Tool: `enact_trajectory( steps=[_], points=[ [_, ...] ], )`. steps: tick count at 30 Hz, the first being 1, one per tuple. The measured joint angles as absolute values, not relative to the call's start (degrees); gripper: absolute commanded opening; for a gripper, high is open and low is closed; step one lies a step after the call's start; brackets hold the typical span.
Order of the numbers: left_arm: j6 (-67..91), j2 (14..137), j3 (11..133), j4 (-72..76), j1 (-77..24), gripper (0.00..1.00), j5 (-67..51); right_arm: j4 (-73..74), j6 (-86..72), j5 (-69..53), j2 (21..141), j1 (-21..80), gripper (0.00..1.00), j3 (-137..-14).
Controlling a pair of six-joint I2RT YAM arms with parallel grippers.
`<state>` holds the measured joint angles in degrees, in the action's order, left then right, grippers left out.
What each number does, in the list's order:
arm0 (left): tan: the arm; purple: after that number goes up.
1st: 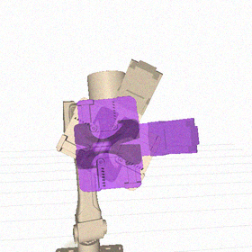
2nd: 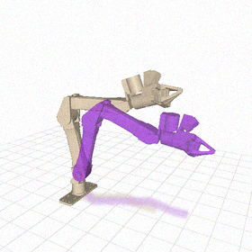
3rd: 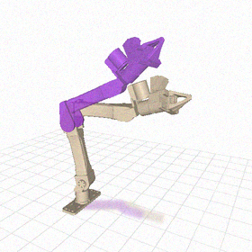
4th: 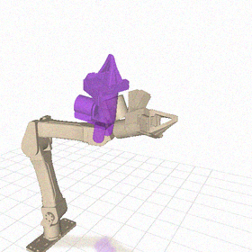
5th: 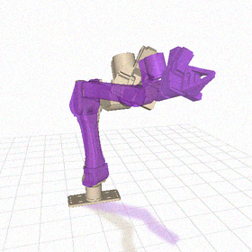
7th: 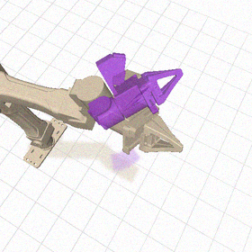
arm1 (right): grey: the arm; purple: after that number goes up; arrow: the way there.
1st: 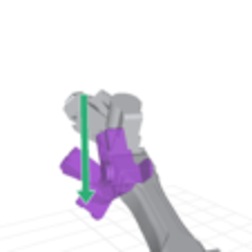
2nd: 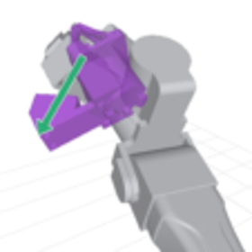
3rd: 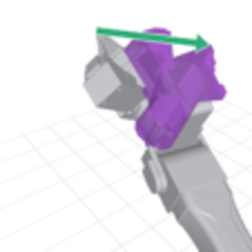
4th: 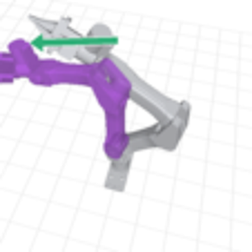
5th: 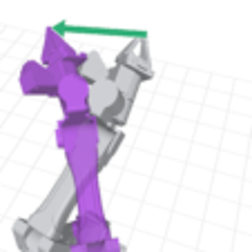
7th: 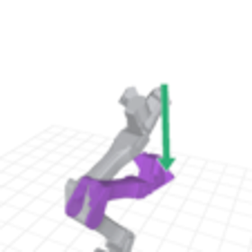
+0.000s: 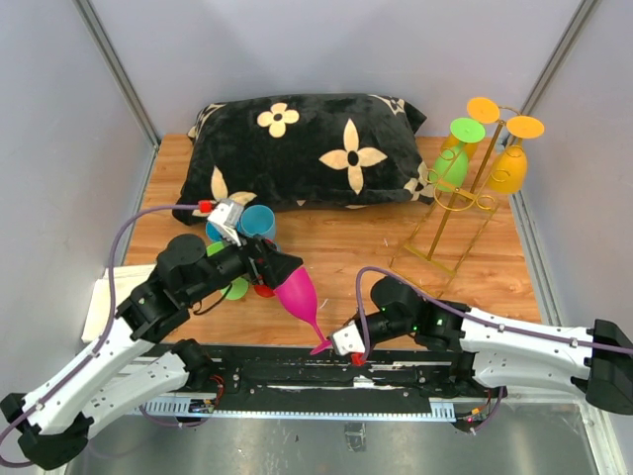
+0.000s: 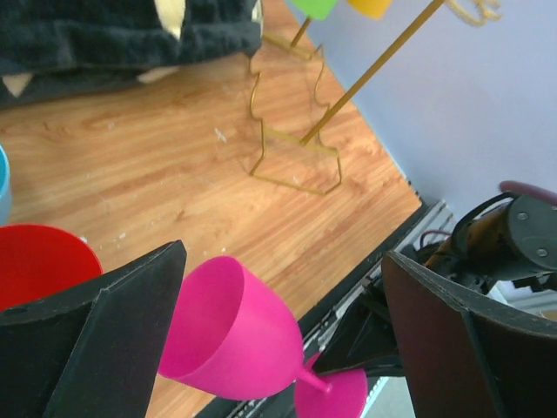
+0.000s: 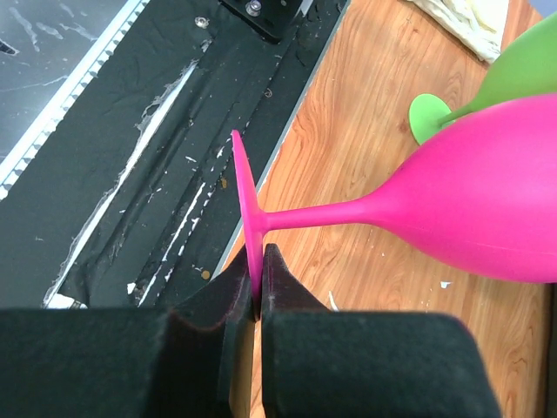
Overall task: Take the wine glass off the wine glass rack
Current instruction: Place the wine glass at the center of the board.
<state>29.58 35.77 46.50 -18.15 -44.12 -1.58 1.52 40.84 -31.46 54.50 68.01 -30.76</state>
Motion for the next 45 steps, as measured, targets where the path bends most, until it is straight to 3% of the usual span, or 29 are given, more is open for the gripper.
enact_trajectory(
  steps=[8, 18, 24, 45],
  points=[
    [30.68, 46.83, 49.93, -20.62, -43.83, 1.0, -12.82, 3.07, 42.46, -31.46, 52.1, 68.03, 0.01, -30.15],
    [32.6, 47.51, 49.8, -21.19, -28.82, 1.0, -32.56, 4.25, 42.94, -31.38, 50.46, 68.03, 0.01, -30.13],
    [32.14, 47.51, 49.65, -21.21, -27.86, 0.96, -42.11, 4.21, 43.42, -30.15, 50.06, 68.03, 0.01, -29.78],
    [30.5, 47.51, 46.72, -19.35, -27.83, 0.85, -48.69, 1.58, 43.77, -27.97, 44.82, 68.03, 0.01, -27.14]
  ],
)
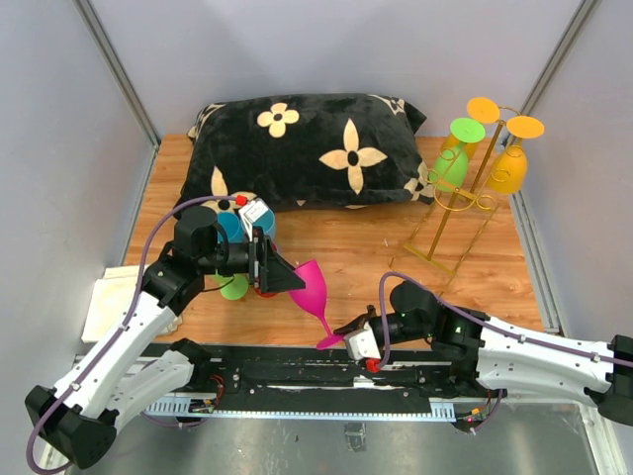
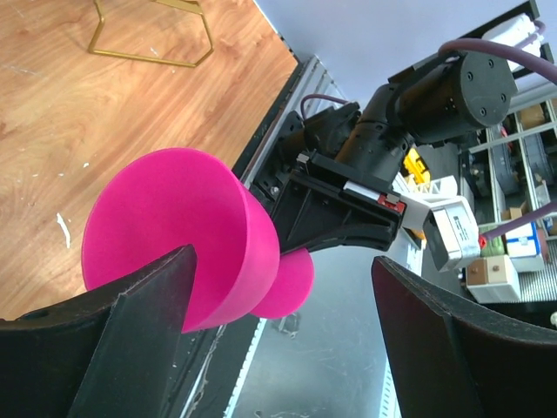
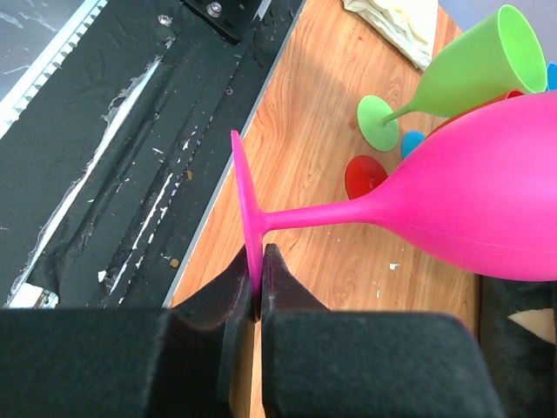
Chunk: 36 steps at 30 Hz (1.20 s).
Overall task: Take the wine glass off the wine glass rack
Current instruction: Place the wine glass at the center of the board.
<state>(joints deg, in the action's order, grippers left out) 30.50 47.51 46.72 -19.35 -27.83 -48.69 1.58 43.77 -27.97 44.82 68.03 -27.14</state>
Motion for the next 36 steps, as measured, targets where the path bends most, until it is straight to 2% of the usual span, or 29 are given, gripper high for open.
enact_trajectory(
  steps=[10, 30, 36],
  points=[
    [30.35, 43.55, 44.77, -14.94, -29.63, 0.81, -53.54, 1.13, 44.71, -25.65, 47.11, 68.25, 0.01, -27.05],
    [23.49, 41.45, 44.66, -16.8, -33.04, 0.63, -51.9, -0.14, 46.83, -22.02, 47.07, 68.93, 0.02, -26.06],
    [24.6, 41.54, 43.53, -13.65, -35.44, 0.53, -50.78, -0.62, 47.83, -21.19, 47.09, 69.36, 0.02, -25.36]
  ],
)
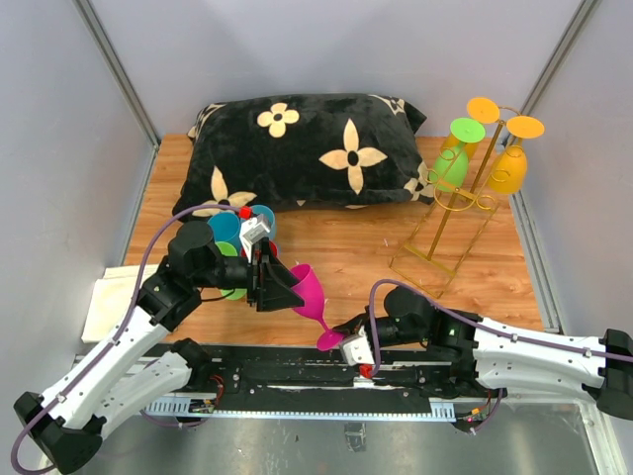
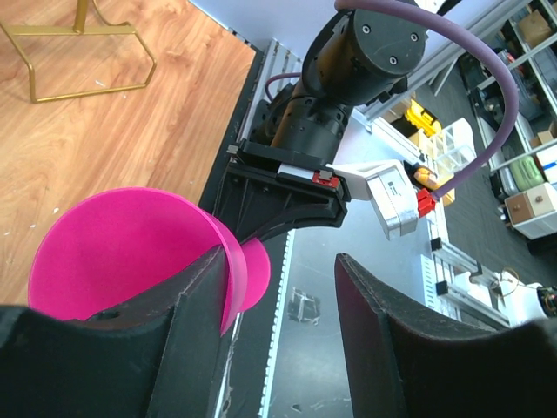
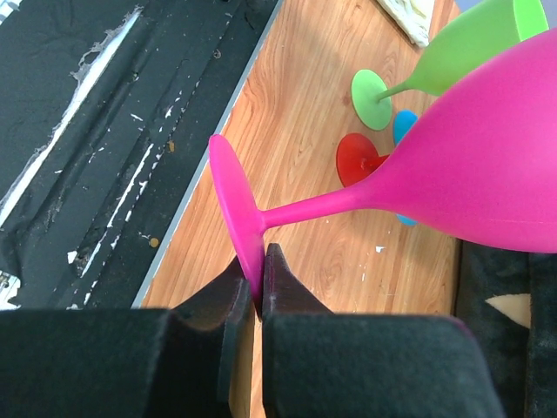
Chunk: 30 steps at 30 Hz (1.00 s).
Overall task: Take the wine glass off the wine glass rack
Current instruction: Place the wine glass at the center of the board.
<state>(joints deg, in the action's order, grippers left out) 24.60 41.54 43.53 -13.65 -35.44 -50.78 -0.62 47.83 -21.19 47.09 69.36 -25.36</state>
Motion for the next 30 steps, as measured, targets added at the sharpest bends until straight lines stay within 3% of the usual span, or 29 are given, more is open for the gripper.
enact_trajectory(
  steps=[30],
  points=[
    [19.46, 44.4, 44.99, -19.35, -36.71, 0.41, -48.47, -1.17, 48.84, -17.34, 42.61, 69.36, 0.03, -21.91]
  ],
)
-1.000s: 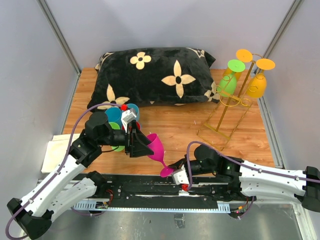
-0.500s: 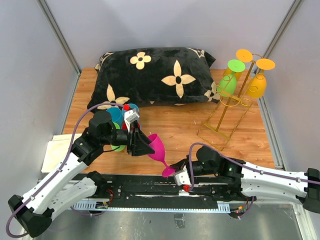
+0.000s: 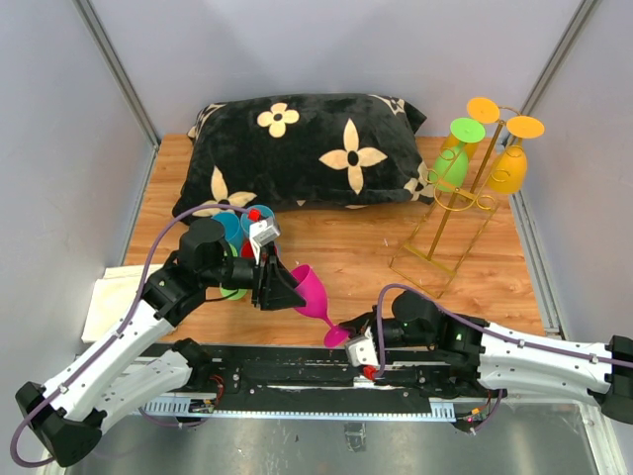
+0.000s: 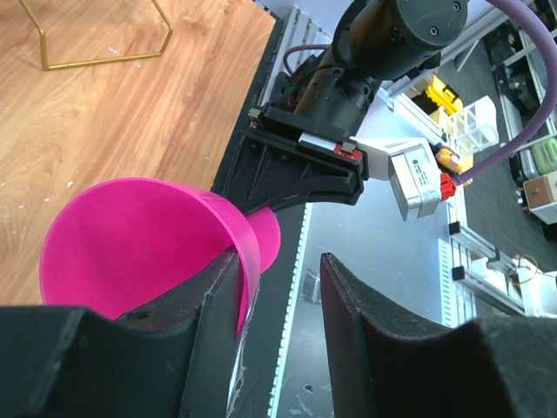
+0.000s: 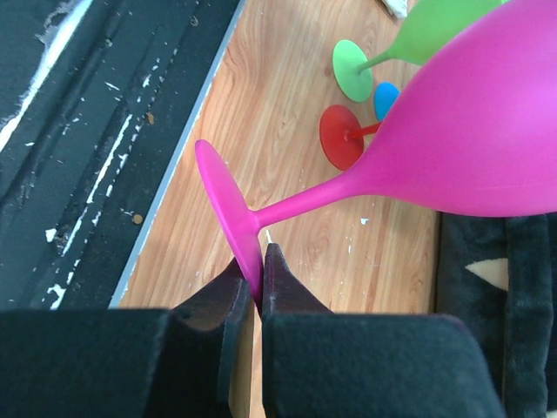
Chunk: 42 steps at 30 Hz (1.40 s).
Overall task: Take the wine glass off the wine glass rack
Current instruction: Place the wine glass at the center of the board.
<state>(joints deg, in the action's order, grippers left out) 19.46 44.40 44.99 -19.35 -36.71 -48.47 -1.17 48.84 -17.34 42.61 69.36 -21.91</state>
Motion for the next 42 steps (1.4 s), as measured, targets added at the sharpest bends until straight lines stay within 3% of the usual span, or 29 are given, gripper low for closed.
enact_trajectory(
  steps=[6, 12, 19, 32, 42],
  points=[
    [17.85, 45.17, 45.69, -20.16, -37.52, 0.3, -47.48, -1.32, 49.58, -14.9, 41.67, 69.38, 0.03, -21.34],
    [16.14, 46.15, 46.46, -21.43, -37.76, 0.01, -46.28, -1.45, 49.84, -14.46, 41.17, 69.38, 0.05, -21.08],
    [15.66, 46.3, 47.27, -22.26, -38.13, 0.01, -45.56, -1.93, 50.0, -12.51, 41.12, 69.38, 0.15, -21.02],
    [15.75, 45.69, 51.88, -28.6, -39.64, 0.0, -36.14, -4.27, 47.11, -6.48, 39.79, 69.23, 0.67, -21.02],
    [16.8, 51.51, 60.62, -30.92, -39.72, 0.01, -18.55, -4.45, 46.33, -4.95, 37.1, 69.21, 0.77, -21.02]
  ],
)
